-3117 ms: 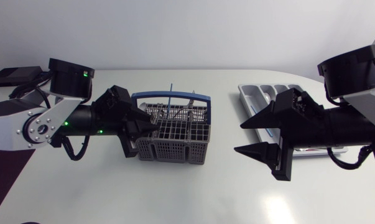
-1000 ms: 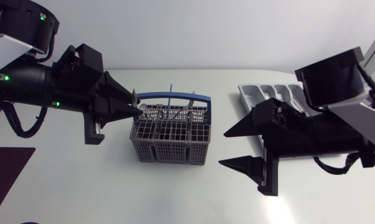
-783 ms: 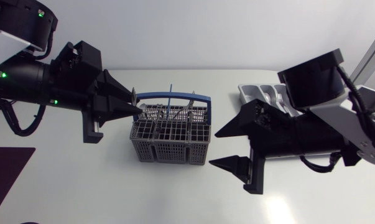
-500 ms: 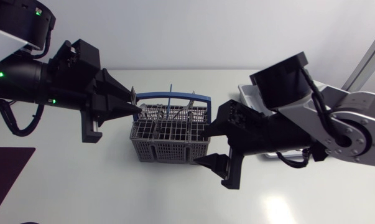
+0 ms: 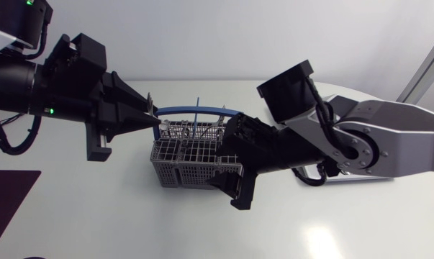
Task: Unload the cutlery basket into the drawer organizer.
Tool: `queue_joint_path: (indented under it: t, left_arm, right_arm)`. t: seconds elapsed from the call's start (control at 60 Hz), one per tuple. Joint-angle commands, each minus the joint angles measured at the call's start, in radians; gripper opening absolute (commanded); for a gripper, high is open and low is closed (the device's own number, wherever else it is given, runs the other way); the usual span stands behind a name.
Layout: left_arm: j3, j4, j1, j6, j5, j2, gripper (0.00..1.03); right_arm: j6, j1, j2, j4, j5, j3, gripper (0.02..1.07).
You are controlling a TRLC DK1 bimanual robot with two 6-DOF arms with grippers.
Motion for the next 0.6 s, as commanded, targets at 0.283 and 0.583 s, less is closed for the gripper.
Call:
queue_joint_path:
  t: [0.283, 0.583]
  left_arm:
    - [0.047, -0.095, -0.032, -0.017, 0.078, -0.051, 0.06]
    - [0.010, -0.138, -0.066, -0.016, 0.187, -0.042, 0.06]
  right_arm:
    - [-0.063, 0.002, -0.063, -0.160, -0.072, 0.076, 0.94]
    - [-0.128, 0.005, -0.113, -0.254, -0.210, 0.107, 1.01]
